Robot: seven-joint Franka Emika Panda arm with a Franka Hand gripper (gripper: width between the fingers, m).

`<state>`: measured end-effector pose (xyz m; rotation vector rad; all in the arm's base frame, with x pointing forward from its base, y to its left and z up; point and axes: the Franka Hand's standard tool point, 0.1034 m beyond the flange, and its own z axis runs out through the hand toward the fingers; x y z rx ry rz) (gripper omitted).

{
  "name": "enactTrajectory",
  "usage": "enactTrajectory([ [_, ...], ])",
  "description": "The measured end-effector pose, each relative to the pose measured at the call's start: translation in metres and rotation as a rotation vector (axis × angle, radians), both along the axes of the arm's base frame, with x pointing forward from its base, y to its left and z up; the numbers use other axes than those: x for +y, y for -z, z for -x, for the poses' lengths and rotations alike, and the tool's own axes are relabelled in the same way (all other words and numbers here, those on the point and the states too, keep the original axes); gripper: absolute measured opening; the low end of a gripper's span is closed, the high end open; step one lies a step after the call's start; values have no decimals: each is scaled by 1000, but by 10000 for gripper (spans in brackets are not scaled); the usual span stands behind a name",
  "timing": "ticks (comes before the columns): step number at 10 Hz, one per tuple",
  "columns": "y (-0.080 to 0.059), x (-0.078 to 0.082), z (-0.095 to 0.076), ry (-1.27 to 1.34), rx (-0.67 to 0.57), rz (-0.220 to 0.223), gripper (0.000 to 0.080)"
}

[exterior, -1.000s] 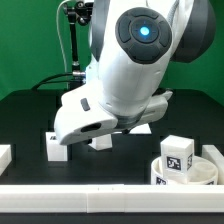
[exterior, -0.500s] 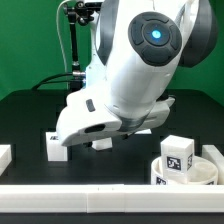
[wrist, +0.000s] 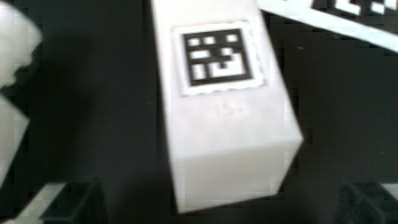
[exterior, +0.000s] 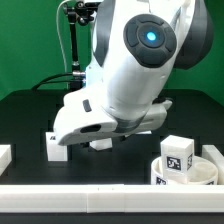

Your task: Assemble stool

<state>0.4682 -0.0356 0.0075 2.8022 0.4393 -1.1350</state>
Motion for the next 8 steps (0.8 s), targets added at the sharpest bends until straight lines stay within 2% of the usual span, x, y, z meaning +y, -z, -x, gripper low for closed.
enactTrajectory([
  [5,4,0,6,-3,6,-5,649],
  [7,4,-1,9,0,41,1,649],
  [8,3,-1,14,5,99,11,649],
])
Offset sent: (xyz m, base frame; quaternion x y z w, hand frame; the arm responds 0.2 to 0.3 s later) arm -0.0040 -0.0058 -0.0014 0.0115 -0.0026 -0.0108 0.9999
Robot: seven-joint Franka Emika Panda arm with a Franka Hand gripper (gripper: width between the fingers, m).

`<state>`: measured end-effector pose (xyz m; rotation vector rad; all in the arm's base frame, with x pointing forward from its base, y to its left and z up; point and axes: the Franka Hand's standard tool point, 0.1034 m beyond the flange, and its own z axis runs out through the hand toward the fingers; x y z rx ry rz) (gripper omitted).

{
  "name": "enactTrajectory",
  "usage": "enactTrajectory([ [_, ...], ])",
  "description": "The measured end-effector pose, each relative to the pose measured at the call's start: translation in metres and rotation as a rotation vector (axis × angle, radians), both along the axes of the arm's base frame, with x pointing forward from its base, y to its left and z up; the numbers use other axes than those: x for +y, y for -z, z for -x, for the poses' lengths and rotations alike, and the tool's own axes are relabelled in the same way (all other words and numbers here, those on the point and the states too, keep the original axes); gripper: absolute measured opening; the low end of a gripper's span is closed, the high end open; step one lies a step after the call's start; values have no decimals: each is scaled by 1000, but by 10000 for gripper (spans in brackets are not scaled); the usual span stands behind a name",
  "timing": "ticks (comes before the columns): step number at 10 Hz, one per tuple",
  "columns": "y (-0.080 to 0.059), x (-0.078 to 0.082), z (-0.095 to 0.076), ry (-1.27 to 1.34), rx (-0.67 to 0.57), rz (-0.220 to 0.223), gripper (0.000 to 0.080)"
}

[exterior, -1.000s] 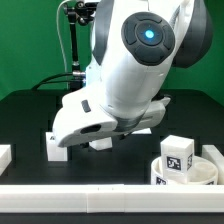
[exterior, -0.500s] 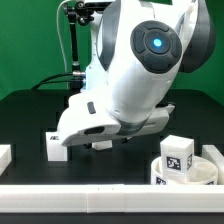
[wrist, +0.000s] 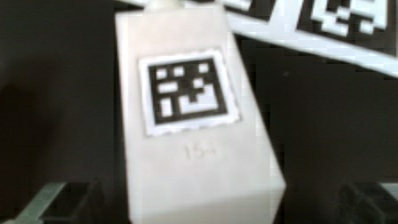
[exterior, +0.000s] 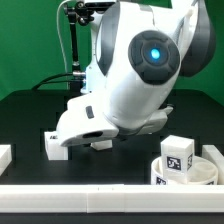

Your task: Assemble stool

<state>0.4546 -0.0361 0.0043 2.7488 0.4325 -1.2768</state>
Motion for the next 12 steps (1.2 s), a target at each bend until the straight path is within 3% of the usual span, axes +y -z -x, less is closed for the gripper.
enactTrajectory([
  [3,4,0,0,5,82,15,649],
  [5,3,-1,0,5,81,14,403],
  [6,3,-1,1,4,81,13,403],
  [7,3,-2,1,1,84,7,335],
  [10,0,-4,-1,-6,90,-32,335],
  [12,-22,7,-18,80,86,-69,335],
])
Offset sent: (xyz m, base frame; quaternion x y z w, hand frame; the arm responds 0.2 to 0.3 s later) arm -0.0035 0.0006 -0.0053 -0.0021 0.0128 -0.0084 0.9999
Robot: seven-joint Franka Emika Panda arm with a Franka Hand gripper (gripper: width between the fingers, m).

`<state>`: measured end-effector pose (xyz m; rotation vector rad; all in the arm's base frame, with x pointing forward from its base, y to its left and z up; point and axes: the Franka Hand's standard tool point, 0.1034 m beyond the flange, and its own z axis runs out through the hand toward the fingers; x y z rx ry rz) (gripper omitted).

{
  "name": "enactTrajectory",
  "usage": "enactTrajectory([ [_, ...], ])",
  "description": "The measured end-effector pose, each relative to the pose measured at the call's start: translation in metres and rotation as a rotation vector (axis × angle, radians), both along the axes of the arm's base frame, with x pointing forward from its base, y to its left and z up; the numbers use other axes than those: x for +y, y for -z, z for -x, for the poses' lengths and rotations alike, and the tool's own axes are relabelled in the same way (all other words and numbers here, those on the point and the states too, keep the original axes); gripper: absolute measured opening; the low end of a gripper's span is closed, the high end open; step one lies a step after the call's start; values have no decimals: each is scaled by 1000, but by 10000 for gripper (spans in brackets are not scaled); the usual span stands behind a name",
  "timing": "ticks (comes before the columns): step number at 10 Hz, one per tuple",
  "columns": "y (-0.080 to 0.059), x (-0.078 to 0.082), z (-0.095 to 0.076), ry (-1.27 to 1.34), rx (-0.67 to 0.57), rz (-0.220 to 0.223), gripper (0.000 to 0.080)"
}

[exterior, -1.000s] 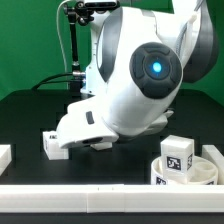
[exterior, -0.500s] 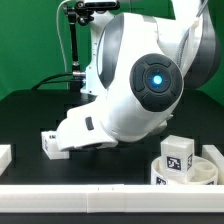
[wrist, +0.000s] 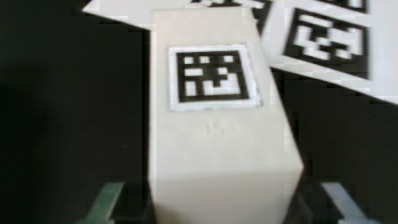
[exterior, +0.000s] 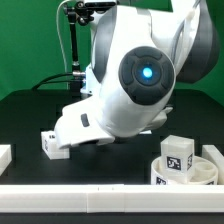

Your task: Assemble stool

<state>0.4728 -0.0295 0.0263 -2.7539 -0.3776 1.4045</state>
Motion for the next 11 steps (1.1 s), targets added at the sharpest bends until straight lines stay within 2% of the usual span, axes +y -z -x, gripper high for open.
enactTrajectory([
  [3,-38,14,-35,92,-42,-2,337],
  [4,-43,15,-40,86,-62,-11,337],
  [8,-39,14,-44,89,-96,-9,337],
  [9,-40,20,-45,148,-102,3,337],
  [11,-48,39,-68,266,-250,-41,337],
])
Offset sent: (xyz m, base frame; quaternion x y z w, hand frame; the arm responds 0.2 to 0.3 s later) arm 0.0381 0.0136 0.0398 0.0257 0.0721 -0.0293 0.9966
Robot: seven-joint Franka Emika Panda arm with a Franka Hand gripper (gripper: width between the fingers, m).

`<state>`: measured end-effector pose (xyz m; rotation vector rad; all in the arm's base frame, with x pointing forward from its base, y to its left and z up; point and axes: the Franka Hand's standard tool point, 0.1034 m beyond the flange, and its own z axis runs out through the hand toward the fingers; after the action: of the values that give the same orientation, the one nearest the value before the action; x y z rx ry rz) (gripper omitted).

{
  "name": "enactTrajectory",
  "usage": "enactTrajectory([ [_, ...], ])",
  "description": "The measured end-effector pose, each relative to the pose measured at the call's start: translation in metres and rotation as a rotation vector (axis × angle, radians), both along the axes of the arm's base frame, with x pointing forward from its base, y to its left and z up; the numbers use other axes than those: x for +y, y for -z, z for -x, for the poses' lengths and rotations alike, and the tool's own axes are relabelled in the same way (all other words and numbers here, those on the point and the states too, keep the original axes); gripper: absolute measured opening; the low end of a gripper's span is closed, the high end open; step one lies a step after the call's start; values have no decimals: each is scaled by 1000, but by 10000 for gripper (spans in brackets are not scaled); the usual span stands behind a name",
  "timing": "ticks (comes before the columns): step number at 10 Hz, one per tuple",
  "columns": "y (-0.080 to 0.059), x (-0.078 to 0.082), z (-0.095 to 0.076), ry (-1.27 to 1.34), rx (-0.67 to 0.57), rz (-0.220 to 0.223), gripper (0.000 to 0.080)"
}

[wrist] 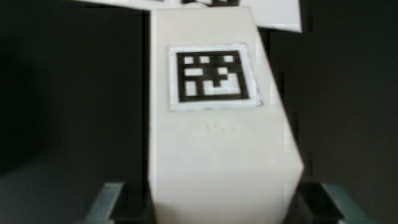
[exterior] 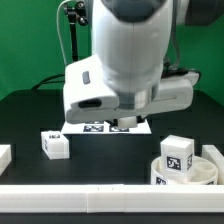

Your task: Assemble stool

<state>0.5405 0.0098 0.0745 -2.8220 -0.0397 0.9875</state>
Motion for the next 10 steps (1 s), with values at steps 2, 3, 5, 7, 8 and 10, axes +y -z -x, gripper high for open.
enactTrajectory([
  [2,-10,10,-25,73,-179,0,337],
  [3,-8,8,-20,79,-220,8,337],
  [5,-6,3,-28,96,-373,37,337],
  [7,-6,-1,-35,108,-505,61,337],
  [8,-13,4,-36,137,-563,60,337],
  [10,-45,19,-54,191,-680,44,337],
])
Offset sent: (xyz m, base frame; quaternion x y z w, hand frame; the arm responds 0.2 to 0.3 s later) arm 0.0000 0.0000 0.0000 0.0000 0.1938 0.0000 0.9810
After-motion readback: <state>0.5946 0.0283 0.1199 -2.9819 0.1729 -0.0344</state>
